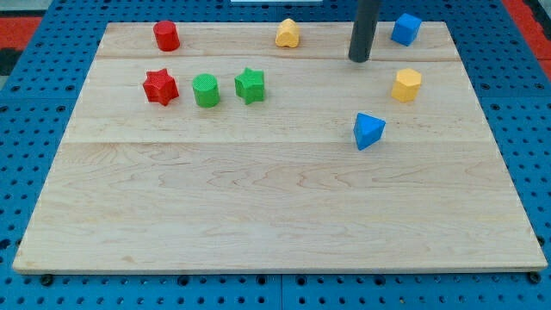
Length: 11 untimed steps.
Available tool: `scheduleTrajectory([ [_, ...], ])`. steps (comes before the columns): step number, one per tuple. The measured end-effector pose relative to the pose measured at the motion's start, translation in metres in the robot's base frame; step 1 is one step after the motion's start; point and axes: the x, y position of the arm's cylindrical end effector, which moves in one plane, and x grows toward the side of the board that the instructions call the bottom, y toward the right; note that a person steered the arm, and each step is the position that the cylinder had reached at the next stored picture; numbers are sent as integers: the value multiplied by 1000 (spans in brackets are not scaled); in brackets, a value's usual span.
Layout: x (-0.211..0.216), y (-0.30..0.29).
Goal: Tap the red star to the top
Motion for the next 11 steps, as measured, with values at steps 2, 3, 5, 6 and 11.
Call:
scheduleTrajectory([
  [2, 50, -54],
  [3, 91, -102],
  [5, 116, -248],
  [6, 114, -352],
  [11, 26, -207],
])
